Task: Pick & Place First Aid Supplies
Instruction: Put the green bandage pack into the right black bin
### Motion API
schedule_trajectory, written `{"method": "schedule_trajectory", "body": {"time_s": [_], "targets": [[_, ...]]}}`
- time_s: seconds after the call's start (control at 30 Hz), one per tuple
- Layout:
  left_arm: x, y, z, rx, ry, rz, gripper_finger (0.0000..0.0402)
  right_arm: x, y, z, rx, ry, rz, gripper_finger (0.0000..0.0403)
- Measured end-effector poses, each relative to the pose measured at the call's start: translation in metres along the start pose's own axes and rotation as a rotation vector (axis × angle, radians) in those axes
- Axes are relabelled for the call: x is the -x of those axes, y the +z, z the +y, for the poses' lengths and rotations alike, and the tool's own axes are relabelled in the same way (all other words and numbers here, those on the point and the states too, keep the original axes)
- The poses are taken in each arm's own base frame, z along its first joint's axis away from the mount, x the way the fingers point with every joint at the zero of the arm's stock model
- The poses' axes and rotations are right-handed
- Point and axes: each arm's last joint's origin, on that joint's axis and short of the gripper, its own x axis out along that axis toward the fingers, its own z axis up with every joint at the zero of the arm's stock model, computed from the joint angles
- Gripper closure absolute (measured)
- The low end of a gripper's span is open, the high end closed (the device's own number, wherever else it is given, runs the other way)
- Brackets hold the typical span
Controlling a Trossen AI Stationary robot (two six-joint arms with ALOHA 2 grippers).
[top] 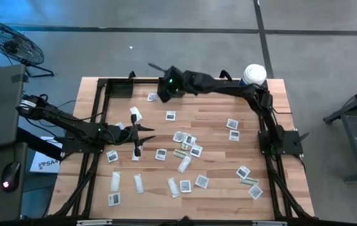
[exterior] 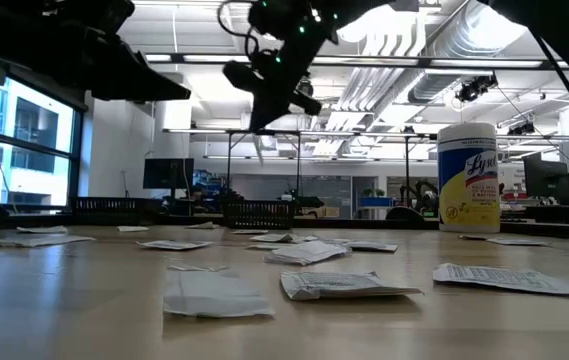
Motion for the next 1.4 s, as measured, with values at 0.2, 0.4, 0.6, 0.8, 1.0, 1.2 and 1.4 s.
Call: {"method": "schedule_trajectory", "body": {"time_s": [0.2,0.4,0.6,0.8,1.0,1.2,1.4], "targets": [[0.0,0.0,0.0,0.004,0.0,0.0,0.028,-0.027,-0.01,-0.036,-0.024,0.001,0.076,0.0402],[0.0,0.001,0.0,0.025,0.006,-0.011,0.028,-0.057,-0.037,-0.053,-0.063,0.054,0.059,0.0402],[0.0,0.002,0.001,0.036,0.012,-0.018,0.028,-0.069,-0.048,-0.066,-0.105,0.06,0.048,0.0389],[0.0,0.003,0.001,0.04,0.014,-0.027,0.028,-0.071,-0.048,-0.072,-0.134,0.09,0.058,0.0334],[0.0,0.003,0.001,0.038,0.016,-0.024,0.028,-0.058,-0.04,-0.069,-0.162,0.107,0.03,0.0272],[0.0,0.001,0.001,0.001,0.029,-0.005,0.028,0.013,-0.044,-0.033,-0.076,0.123,0.153,0.0259],[0.0,0.0,0.002,-0.055,0.08,0.009,0.028,0.086,-0.089,0.019,0.04,0.055,0.35,0.0264]]}}
